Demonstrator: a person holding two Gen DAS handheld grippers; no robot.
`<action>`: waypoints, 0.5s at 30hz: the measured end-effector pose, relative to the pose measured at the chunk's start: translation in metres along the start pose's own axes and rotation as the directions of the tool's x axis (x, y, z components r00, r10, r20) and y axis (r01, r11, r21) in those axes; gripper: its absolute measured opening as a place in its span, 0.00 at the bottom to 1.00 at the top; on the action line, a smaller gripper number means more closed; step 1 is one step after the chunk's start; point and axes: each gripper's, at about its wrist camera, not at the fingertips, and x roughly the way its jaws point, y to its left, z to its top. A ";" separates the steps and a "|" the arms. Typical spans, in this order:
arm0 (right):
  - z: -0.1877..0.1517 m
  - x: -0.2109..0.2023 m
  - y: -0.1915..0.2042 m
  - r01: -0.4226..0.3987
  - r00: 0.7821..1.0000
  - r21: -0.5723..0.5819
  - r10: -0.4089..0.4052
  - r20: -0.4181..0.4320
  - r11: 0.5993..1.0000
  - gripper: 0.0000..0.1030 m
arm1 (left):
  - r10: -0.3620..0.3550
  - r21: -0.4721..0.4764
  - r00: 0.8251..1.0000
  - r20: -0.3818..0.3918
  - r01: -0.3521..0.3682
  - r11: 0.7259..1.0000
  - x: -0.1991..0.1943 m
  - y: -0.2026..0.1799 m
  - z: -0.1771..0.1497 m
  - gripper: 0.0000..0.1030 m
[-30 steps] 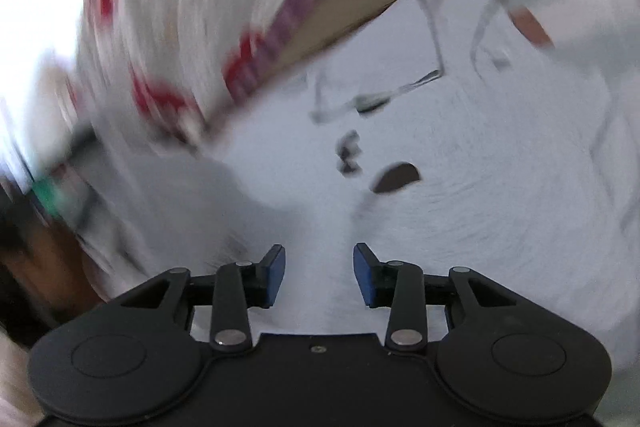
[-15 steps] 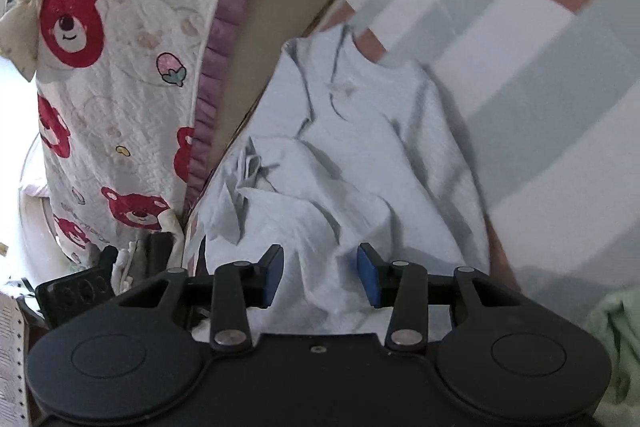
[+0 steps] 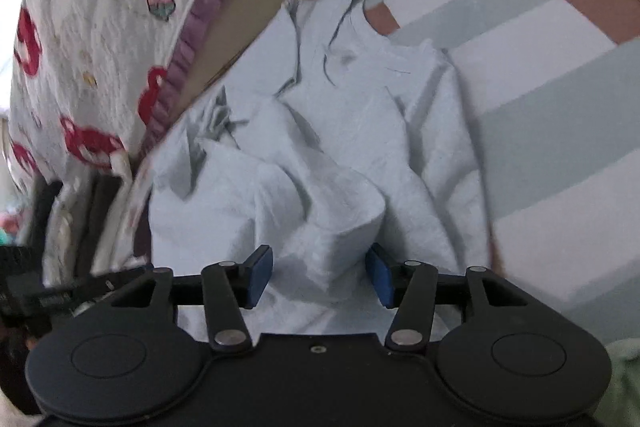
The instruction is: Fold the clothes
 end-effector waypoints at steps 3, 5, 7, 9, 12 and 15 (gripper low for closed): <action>0.002 -0.006 0.016 -0.038 0.999 -0.074 0.041 0.033 0.997 0.07 | -0.014 0.016 0.999 0.034 0.013 1.000 -0.004 -0.004 0.000 0.46; 0.003 -0.027 0.035 -0.082 0.990 -0.154 0.098 0.103 0.985 0.07 | -0.037 0.021 0.998 0.050 0.036 0.999 -0.008 -0.005 -0.001 0.46; 0.002 -0.060 0.044 -0.168 0.958 -0.188 0.205 0.200 0.968 0.07 | -0.057 0.025 0.997 0.058 0.056 0.998 -0.011 -0.006 -0.001 0.46; 0.004 -0.078 0.044 -0.114 0.960 -0.166 0.152 0.237 0.980 0.06 | -0.057 0.028 0.998 0.016 0.057 0.998 -0.003 -0.007 -0.002 0.46; -0.004 -0.068 0.035 0.220 0.963 -0.245 -0.171 0.208 0.944 0.07 | -0.020 0.024 0.997 -0.075 0.021 0.999 0.015 -0.007 -0.005 0.46; -0.014 -0.043 0.018 0.334 0.942 -0.246 -0.316 0.111 0.910 0.07 | 0.005 0.002 0.994 -0.106 -0.005 1.000 0.022 -0.004 -0.006 0.46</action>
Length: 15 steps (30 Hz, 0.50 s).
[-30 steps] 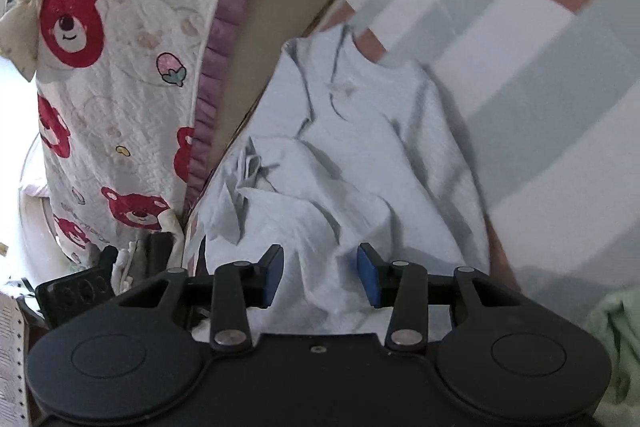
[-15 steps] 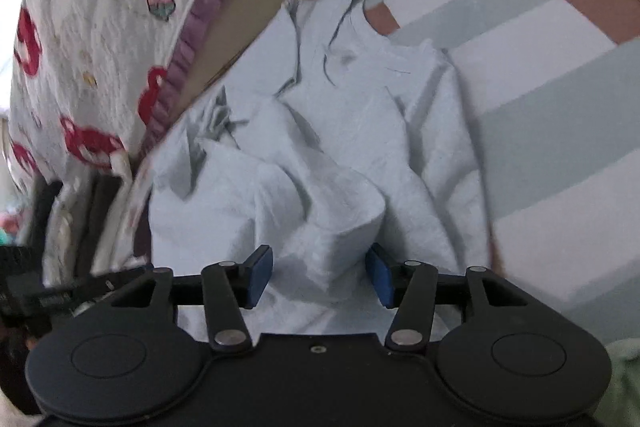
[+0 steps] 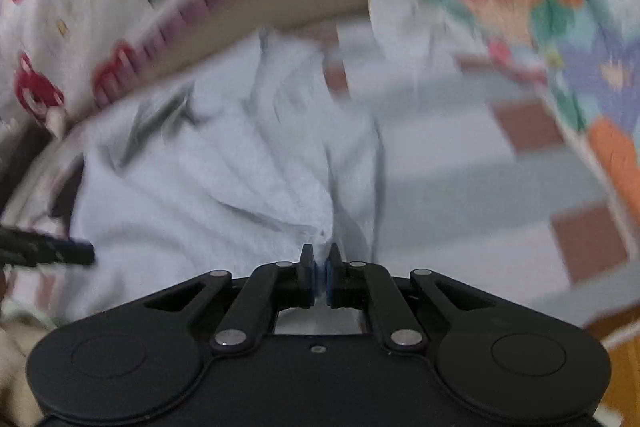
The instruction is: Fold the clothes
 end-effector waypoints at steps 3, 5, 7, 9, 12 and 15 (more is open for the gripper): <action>-0.008 0.004 -0.005 -0.018 1.000 0.028 0.018 0.016 0.999 0.09 | 0.055 -0.048 0.995 0.082 -0.051 0.998 -0.010 0.008 0.012 0.47; -0.010 0.007 -0.008 -0.013 1.000 0.045 0.013 0.018 0.999 0.09 | 0.119 -0.072 0.979 0.167 -0.108 0.992 -0.018 0.015 0.027 0.50; -0.010 0.007 -0.013 -0.023 1.000 0.065 0.022 0.020 0.998 0.09 | 0.146 -0.058 0.963 0.225 -0.136 0.989 -0.019 0.018 0.044 0.51; -0.010 0.007 -0.013 -0.027 0.999 0.069 0.025 0.029 0.997 0.09 | 0.176 -0.025 0.956 0.236 -0.176 0.984 -0.011 0.017 0.063 0.51; -0.009 0.005 -0.005 -0.020 0.999 0.025 0.019 0.043 0.999 0.09 | 0.256 0.056 0.943 0.212 -0.273 0.960 0.014 0.010 0.083 0.55; -0.009 0.001 -0.002 -0.023 0.998 -0.007 0.023 0.062 1.000 0.09 | 0.283 0.114 0.932 0.226 -0.313 0.943 0.038 0.006 0.090 0.57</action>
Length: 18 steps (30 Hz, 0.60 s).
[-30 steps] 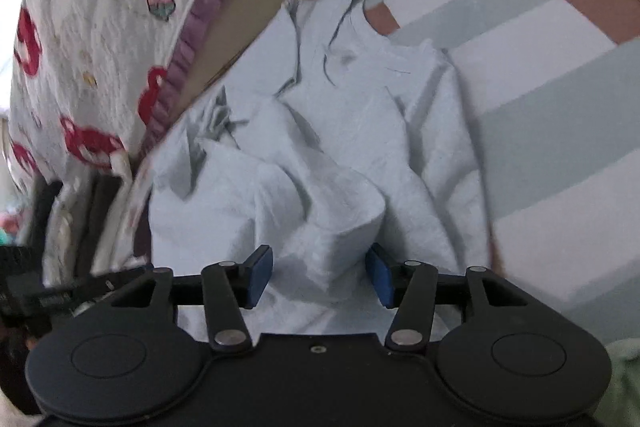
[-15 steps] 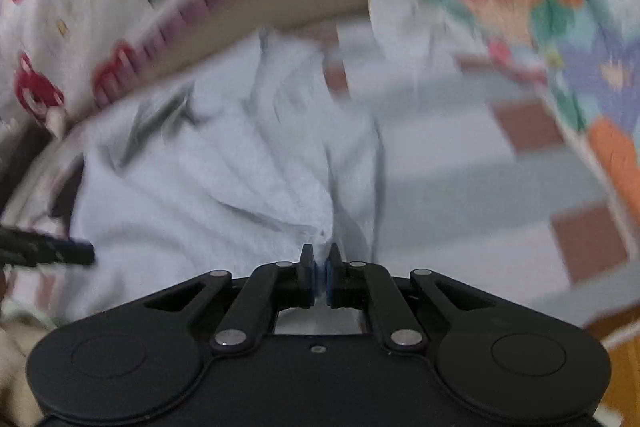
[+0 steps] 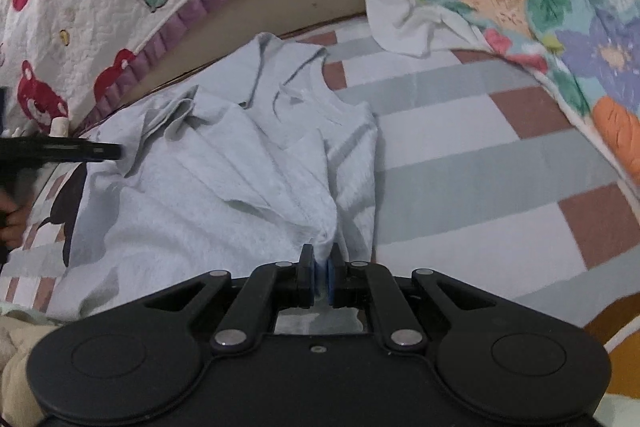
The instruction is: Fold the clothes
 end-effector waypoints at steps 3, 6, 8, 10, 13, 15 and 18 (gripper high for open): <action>0.001 -0.002 0.003 -0.005 1.000 -0.042 0.005 0.013 0.999 0.09 | 0.015 0.034 1.000 -0.027 -0.014 0.999 0.020 0.005 0.000 0.58; 0.003 -0.006 0.006 -0.033 0.999 -0.082 0.035 0.028 0.996 0.09 | 0.030 0.089 0.998 -0.064 -0.024 0.996 0.032 0.011 0.005 0.27; 0.004 -0.009 0.007 -0.064 0.997 -0.095 0.068 0.042 0.993 0.08 | 0.080 0.160 0.996 -0.043 -0.072 0.985 0.027 0.017 0.020 0.08; 0.002 -0.011 0.009 -0.073 0.995 -0.105 0.080 0.064 0.992 0.07 | 0.140 0.158 0.990 0.029 -0.143 0.977 0.013 0.033 0.043 0.08; -0.001 -0.008 0.013 -0.059 0.996 -0.137 0.067 0.056 0.989 0.06 | 0.233 0.052 0.961 0.147 -0.243 0.969 -0.012 0.064 0.077 0.09; -0.003 -0.003 0.014 -0.043 0.998 -0.142 0.050 0.047 0.989 0.06 | 0.266 -0.023 0.947 0.180 -0.266 0.964 -0.024 0.081 0.087 0.09; -0.004 -0.003 0.014 -0.057 0.996 -0.130 0.066 0.068 0.990 0.06 | 0.304 -0.050 0.933 0.190 -0.300 0.953 -0.036 0.092 0.086 0.10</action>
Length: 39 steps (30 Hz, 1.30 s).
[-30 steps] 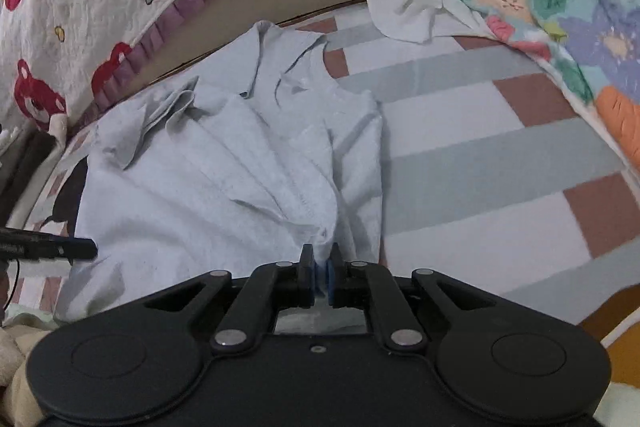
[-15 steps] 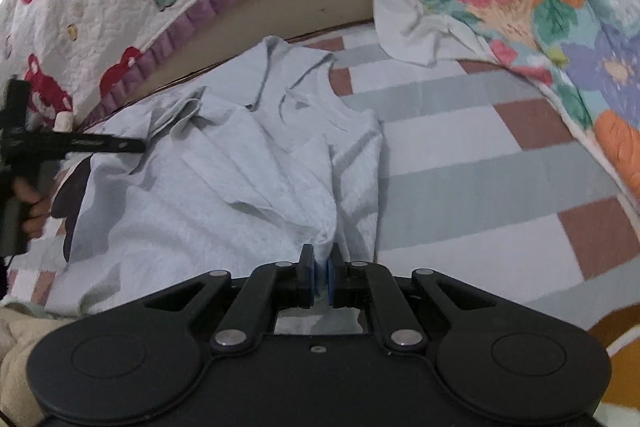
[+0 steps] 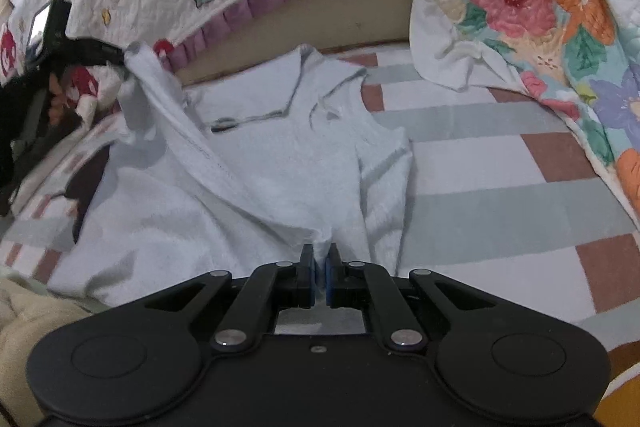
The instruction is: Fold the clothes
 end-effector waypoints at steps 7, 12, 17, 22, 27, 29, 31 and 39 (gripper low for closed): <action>0.003 -0.017 0.013 -0.023 0.998 -0.077 0.027 0.055 0.997 0.06 | 0.014 -0.064 0.996 -0.091 -0.020 0.998 0.003 0.026 -0.037 0.10; 0.008 -0.021 0.013 -0.066 0.991 -0.039 0.070 0.111 0.997 0.06 | 0.026 -0.054 0.990 -0.142 -0.034 0.998 0.029 0.021 -0.019 0.10; 0.004 -0.011 0.002 -0.067 0.994 0.010 0.066 0.087 0.998 0.06 | -0.067 0.145 0.997 0.036 0.061 0.987 0.030 -0.045 0.051 0.10; -0.021 -0.015 -0.020 -0.028 0.998 0.094 0.022 0.064 0.995 0.06 | -0.188 0.272 0.976 0.107 0.153 0.950 0.026 -0.130 0.088 0.10; -0.032 -0.023 -0.030 0.026 0.997 0.120 -0.035 0.070 0.992 0.06 | -0.205 0.277 0.975 0.088 0.174 0.945 0.046 -0.179 0.086 0.10; -0.033 -0.026 -0.032 0.039 0.996 0.129 -0.049 0.076 0.991 0.06 | -0.196 0.270 0.979 0.061 0.173 0.947 0.058 -0.186 0.081 0.10; -0.035 -0.027 -0.034 0.053 0.995 0.136 -0.064 0.075 0.989 0.06 | -0.183 0.252 0.983 0.022 0.172 0.952 0.070 -0.187 0.075 0.14; -0.040 -0.023 -0.039 0.070 0.995 0.166 -0.079 0.052 0.984 0.06 | -0.209 0.002 0.975 -0.071 0.209 0.978 0.082 -0.138 0.059 0.63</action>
